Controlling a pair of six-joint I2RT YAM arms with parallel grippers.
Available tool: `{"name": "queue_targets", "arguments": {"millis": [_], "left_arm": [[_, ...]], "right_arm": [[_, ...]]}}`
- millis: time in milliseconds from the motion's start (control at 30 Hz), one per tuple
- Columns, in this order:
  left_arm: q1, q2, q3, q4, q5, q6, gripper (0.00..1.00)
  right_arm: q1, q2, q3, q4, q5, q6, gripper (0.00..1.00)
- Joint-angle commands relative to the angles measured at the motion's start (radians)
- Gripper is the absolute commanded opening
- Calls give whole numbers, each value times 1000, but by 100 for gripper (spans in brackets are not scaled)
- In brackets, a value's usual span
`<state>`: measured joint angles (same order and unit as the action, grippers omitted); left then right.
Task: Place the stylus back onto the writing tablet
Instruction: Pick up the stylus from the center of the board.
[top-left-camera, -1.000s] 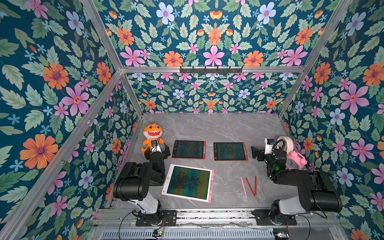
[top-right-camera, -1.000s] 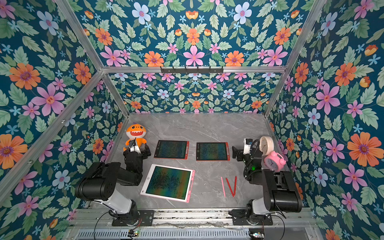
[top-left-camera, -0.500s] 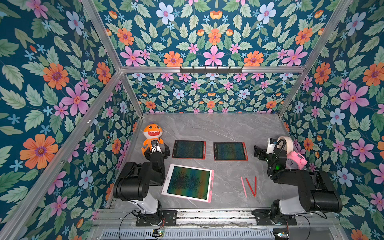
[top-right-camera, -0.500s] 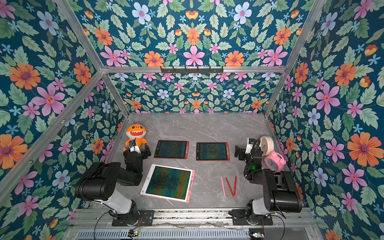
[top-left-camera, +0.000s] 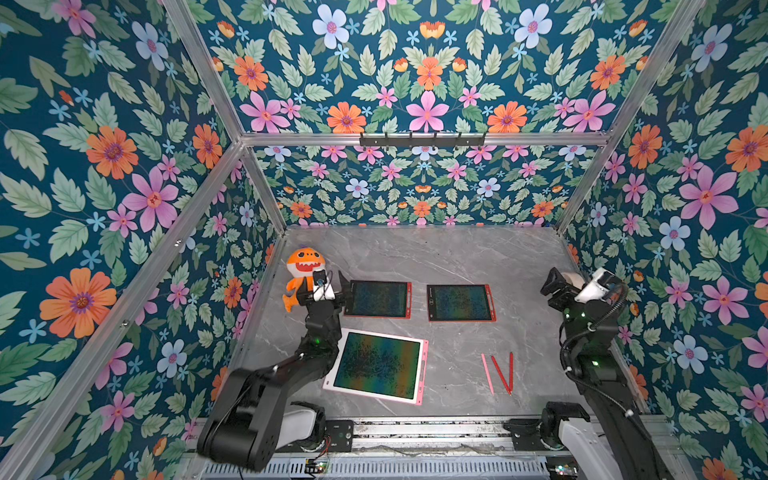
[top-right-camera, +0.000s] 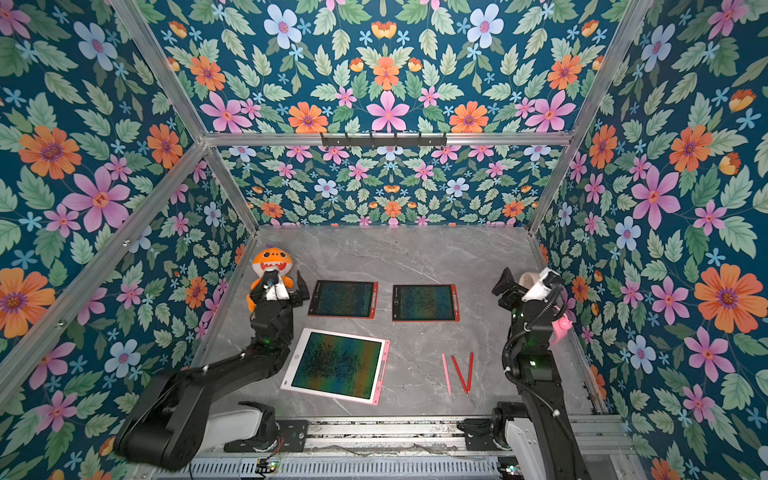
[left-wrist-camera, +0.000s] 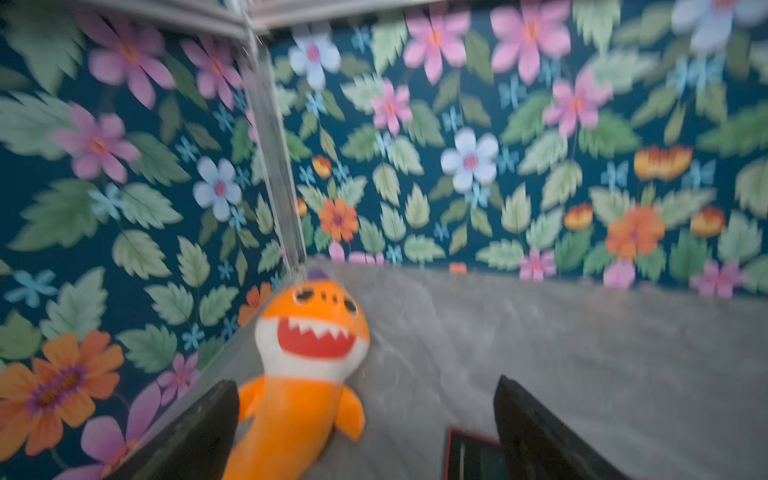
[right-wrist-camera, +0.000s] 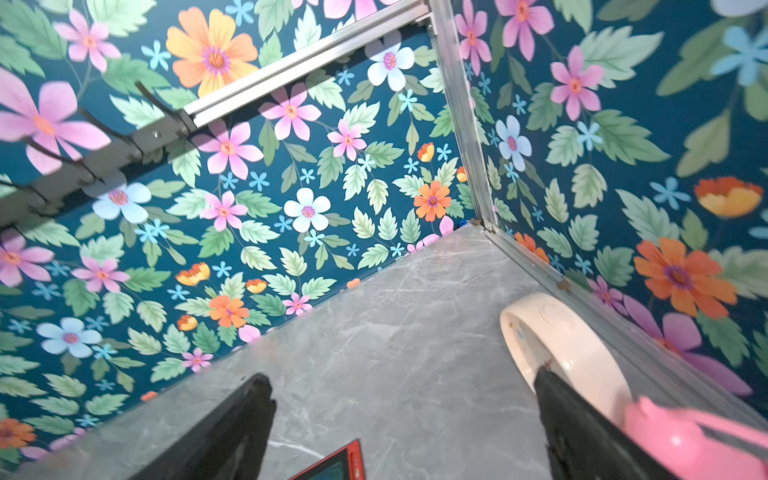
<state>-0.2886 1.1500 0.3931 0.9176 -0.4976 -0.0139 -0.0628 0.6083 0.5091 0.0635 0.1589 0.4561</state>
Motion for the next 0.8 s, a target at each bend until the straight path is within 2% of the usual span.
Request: {"name": "queue_targets", "arguments": {"millis": [0,100,167,233,300,400,567,667,767], "left_arm": [[-6,-130,96,-528,-51,-226,100],[-7,-203,162,-769,16,-309,100],[-11,-221,205,-902,104,-314,100],[-35,-223,250,-1015,186,-320,98],[-49,-219,288,-1096,313,-317,93],[-100,-225,310,-1185,439,-309,91],[-205,-270,294,-1256,459,-330,91],[-221,-304,267,-1280,467,-367,91],[-227,-339,226,-1281,470,-384,92]], "right_arm": [[-10,-69,53,-495,-125,188,98],[-9,-18,114,-692,-293,227,94],[-9,51,141,-774,-409,221,89],[-8,121,157,-854,-494,218,80],[2,170,170,-918,-518,211,72],[82,223,170,-971,-457,238,63],[272,398,189,-1045,-293,322,60],[288,440,164,-1038,-259,358,51],[288,448,132,-1021,-220,369,48]]}}
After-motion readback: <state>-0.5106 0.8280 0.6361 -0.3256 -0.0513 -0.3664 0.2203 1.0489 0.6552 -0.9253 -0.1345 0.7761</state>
